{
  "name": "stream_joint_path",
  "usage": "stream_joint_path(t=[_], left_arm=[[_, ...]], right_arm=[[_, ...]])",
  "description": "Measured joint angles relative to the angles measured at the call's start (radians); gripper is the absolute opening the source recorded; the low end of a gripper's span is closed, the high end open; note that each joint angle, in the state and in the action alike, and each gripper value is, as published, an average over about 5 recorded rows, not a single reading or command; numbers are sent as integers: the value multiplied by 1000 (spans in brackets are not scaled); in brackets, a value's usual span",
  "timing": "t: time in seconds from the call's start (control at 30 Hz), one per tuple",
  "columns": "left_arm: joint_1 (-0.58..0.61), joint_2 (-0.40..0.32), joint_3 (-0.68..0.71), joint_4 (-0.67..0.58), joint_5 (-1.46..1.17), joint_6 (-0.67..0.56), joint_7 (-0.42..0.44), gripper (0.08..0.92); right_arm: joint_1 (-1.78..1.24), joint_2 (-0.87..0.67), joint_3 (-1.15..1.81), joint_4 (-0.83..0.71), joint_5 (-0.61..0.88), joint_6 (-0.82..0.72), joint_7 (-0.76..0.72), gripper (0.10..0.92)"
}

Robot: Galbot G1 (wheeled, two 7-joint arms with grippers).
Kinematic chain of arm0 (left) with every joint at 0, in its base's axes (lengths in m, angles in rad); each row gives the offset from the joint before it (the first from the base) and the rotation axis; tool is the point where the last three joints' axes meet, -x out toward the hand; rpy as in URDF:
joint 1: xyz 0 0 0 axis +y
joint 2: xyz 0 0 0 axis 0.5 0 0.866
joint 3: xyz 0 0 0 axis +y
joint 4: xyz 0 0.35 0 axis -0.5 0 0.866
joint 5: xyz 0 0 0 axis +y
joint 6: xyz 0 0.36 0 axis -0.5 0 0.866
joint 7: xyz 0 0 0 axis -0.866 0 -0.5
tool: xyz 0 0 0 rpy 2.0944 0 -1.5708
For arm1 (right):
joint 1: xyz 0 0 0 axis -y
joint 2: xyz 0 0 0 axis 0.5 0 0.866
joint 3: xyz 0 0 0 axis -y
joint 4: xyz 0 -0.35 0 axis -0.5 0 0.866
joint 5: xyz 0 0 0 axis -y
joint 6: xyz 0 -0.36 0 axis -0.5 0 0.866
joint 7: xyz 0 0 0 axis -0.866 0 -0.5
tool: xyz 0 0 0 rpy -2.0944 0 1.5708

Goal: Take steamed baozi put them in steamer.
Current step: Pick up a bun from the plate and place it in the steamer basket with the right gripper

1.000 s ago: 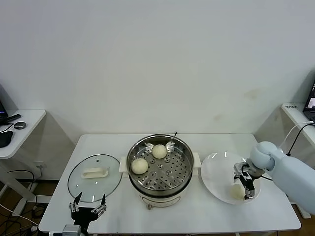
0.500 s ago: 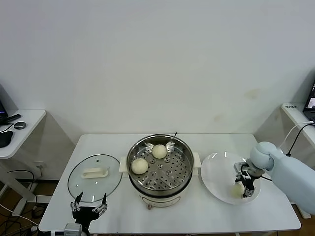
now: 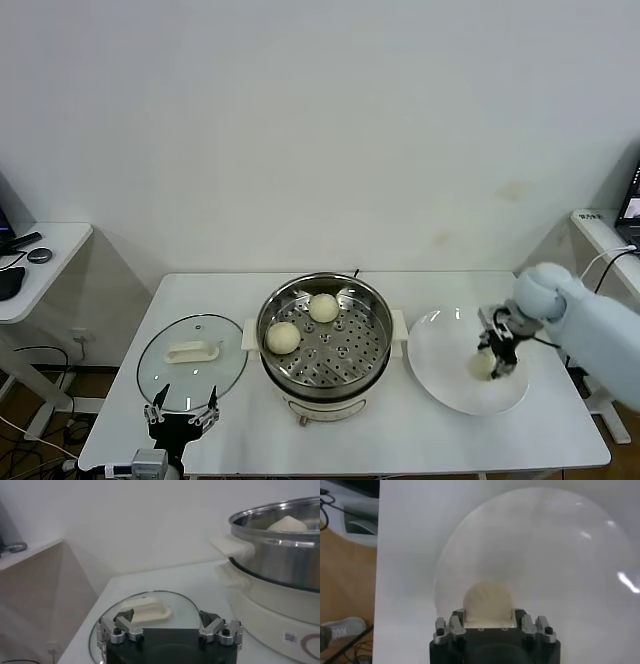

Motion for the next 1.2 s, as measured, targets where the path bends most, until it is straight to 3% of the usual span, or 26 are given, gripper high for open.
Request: stream_joint_path(t=[0.43,0.7,0.9,1.2], left_arm=[[15,-13,-7,-24,-2,-22,-31,823],[20,-28,-6,-39,-4,-24,-33,823],[22,-28,-1,-44,-4,-24,-34,823],[19,-30,-1,-41,-4,-24,-35,823]], right_arm=[[530,228,-292,-62,283,-1,-34,585],[648,368,-391,-71,412,208,-48,586],[672,427,-461,-24,410,423,-33,585],[634,493,-528,69,296,656,-1,585]])
